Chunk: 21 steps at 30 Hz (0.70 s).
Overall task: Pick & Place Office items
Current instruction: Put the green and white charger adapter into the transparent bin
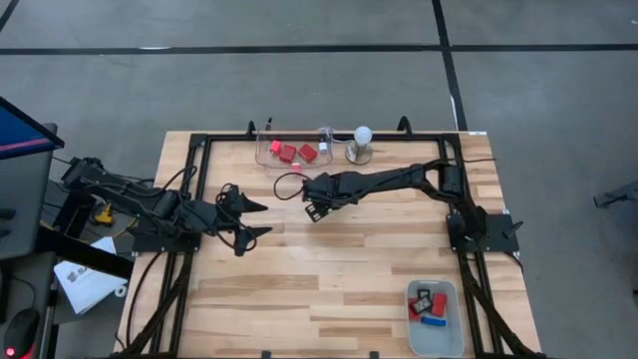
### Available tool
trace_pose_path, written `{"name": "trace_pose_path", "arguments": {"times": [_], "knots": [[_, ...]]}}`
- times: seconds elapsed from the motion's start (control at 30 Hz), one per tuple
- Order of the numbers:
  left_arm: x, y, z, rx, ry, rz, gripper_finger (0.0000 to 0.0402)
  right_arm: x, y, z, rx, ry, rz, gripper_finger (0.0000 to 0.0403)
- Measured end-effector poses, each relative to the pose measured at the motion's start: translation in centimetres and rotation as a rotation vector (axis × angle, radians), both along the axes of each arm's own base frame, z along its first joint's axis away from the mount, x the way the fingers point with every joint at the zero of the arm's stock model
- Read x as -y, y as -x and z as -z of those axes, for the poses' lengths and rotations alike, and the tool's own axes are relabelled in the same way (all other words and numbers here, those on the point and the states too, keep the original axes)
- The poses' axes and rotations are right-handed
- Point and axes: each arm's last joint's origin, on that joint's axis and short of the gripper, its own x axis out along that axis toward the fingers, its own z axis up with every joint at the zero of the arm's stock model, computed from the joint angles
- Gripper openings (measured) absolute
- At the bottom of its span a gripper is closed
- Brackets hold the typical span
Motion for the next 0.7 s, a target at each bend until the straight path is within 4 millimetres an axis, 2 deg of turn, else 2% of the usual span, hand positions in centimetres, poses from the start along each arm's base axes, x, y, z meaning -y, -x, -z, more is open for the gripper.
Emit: {"name": "trace_pose_path", "arguments": {"times": [0.1,0.2,0.5,0.7], "knots": [[0.0,0.0,0.0,0.000,0.000,0.000,0.0296,0.4,0.8,1.1,-0.032,-0.011,0.025,0.0251],[0.0,0.0,0.0,0.000,0.000,0.000,0.0296,0.7,0.9,2.1,0.007,-0.027,0.026,0.0251],[0.0,0.0,0.0,0.000,0.000,0.000,0.0296,1.2,1.1,2.5,0.023,-0.013,-0.002,0.0251],[0.0,0.0,0.0,0.000,0.000,0.000,0.0296,0.6,0.9,2.6,0.026,-0.010,-0.020,0.0238]]}}
